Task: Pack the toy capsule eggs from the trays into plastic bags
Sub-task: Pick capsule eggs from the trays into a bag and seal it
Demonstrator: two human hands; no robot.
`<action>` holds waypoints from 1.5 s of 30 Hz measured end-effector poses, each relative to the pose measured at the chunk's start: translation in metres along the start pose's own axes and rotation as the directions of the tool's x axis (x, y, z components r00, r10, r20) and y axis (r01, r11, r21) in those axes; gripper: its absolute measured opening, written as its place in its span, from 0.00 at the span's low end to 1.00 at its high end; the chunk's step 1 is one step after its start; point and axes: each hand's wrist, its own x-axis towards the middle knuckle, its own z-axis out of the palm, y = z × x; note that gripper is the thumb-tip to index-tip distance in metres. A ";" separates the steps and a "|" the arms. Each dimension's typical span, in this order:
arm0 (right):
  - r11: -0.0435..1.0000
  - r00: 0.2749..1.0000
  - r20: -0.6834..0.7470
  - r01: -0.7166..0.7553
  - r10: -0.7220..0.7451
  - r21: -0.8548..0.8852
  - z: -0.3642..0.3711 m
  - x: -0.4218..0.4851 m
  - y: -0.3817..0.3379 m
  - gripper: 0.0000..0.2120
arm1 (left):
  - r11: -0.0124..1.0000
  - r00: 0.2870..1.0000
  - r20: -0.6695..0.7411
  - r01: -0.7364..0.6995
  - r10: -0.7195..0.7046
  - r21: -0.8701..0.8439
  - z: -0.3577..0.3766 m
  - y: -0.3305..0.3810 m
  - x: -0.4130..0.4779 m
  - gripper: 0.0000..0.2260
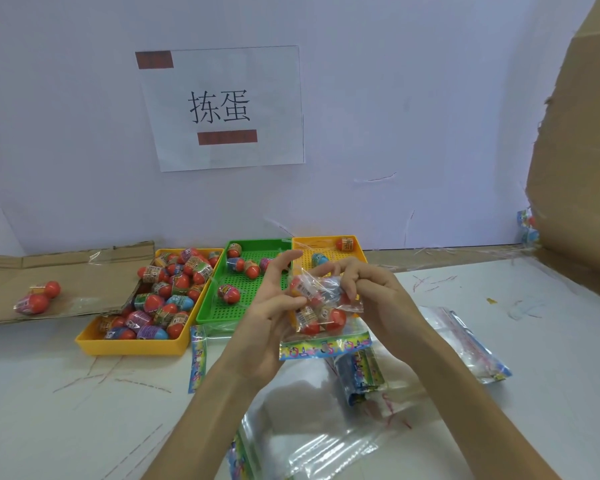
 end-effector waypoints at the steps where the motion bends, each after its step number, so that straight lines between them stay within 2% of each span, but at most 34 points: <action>1: 1.000 1.000 -0.001 -0.007 0.007 -0.008 0.000 0.000 0.000 0.15 | 1.000 1.000 -0.005 -0.002 0.003 0.028 0.002 0.001 0.000 0.22; 3: 1.000 1.000 -0.009 -0.021 0.020 -0.023 0.000 0.000 0.000 0.18 | 0.998 0.999 -0.034 -0.002 0.005 0.059 0.005 0.002 -0.001 0.11; 5: 0.999 0.999 -0.020 -0.042 0.042 -0.020 -0.002 0.000 0.001 0.24 | 0.999 0.999 -0.048 -0.020 0.022 0.029 0.008 0.002 -0.001 0.06; 10: 0.998 0.998 -0.020 -0.061 0.061 0.009 -0.004 0.000 0.000 0.23 | 0.992 0.998 -0.056 -0.015 0.008 -0.128 0.011 0.001 -0.003 0.10; 13: 0.997 0.997 -0.022 -0.071 0.072 0.033 -0.003 0.000 0.000 0.14 | 0.964 0.999 0.015 0.038 -0.035 -0.262 0.010 0.001 -0.003 0.11; 15: 0.994 0.996 -0.012 -0.082 0.083 0.074 -0.005 0.000 0.001 0.15 | 0.954 0.997 0.075 0.055 -0.034 -0.296 0.009 0.002 -0.004 0.14; 17: 0.986 0.996 0.018 -0.093 0.091 0.135 -0.007 0.001 0.002 0.16 | 0.954 0.995 0.102 0.051 -0.022 -0.294 0.009 0.002 -0.005 0.14; 19: 0.975 0.994 0.031 -0.113 0.109 0.190 -0.006 0.002 0.003 0.12 | 0.960 0.995 0.099 0.040 -0.012 -0.278 0.009 0.002 -0.007 0.13; 24: 0.963 0.989 0.032 -0.150 0.147 0.224 -0.008 0.002 0.004 0.12 | 0.971 0.997 0.077 0.004 0.015 -0.237 0.010 0.002 -0.008 0.15; 27: 0.904 0.984 0.091 -0.178 0.155 0.389 -0.007 0.001 0.003 0.09 | 0.973 0.997 0.063 -0.031 0.046 -0.228 0.012 0.000 -0.008 0.15; 30: 0.899 0.979 0.086 -0.202 0.183 0.389 -0.007 0.001 0.006 0.09 | 0.973 0.995 0.061 -0.059 0.074 -0.225 0.015 -0.001 -0.009 0.14; 37: 0.891 0.986 0.094 -0.166 0.139 0.423 -0.004 0.001 0.010 0.10 | 0.982 0.996 -0.004 -0.093 0.093 -0.163 0.016 -0.004 -0.009 0.12; 40: 0.911 0.990 0.039 -0.138 0.134 0.388 -0.001 0.003 0.012 0.10 | 0.978 0.997 -0.031 -0.070 0.065 -0.195 0.015 -0.005 -0.009 0.12; 45: 0.952 0.989 -0.132 -0.029 0.072 0.306 0.007 0.003 0.007 0.12 | 0.960 0.996 -0.080 -0.065 0.044 -0.272 0.017 -0.003 -0.011 0.08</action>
